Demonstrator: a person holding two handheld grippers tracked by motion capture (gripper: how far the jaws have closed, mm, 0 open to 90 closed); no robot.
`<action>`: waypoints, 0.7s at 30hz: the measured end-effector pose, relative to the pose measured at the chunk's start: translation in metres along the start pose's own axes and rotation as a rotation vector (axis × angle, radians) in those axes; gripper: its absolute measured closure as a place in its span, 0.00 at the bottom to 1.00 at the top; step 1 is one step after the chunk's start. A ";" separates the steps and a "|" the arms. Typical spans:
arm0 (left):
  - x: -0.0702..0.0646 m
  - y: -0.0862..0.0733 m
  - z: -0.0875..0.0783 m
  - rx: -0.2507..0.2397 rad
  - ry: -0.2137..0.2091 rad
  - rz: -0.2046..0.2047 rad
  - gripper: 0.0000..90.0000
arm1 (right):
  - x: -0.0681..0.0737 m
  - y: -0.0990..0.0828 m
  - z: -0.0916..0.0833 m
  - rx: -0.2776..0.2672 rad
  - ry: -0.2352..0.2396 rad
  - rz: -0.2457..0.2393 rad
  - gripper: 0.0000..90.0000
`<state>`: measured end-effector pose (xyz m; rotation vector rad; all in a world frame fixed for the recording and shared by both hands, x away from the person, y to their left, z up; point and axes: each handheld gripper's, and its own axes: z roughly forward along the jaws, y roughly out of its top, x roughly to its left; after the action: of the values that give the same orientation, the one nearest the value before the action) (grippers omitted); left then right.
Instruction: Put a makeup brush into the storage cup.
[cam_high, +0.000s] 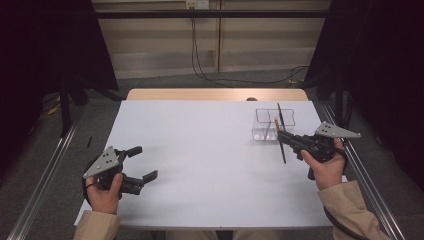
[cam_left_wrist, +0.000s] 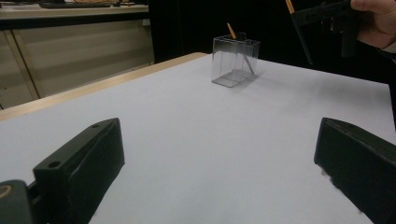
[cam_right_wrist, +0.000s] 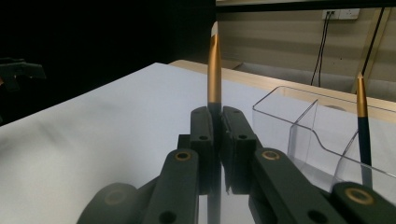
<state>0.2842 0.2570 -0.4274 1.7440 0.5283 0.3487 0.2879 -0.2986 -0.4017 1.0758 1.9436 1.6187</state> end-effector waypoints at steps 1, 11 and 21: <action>-0.001 0.001 0.000 -0.001 0.001 0.003 0.02 | 0.000 0.000 0.000 -0.004 -0.003 -0.002 0.93; -0.004 0.002 0.002 0.007 0.001 0.010 0.02 | -0.009 0.007 -0.003 -0.069 -0.062 0.007 0.93; -0.003 0.002 0.002 0.005 0.001 0.010 0.02 | -0.015 0.010 0.000 -0.106 -0.098 0.022 0.93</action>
<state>0.2823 0.2535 -0.4252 1.7524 0.5216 0.3551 0.3004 -0.3101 -0.3947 1.1164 1.7686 1.6291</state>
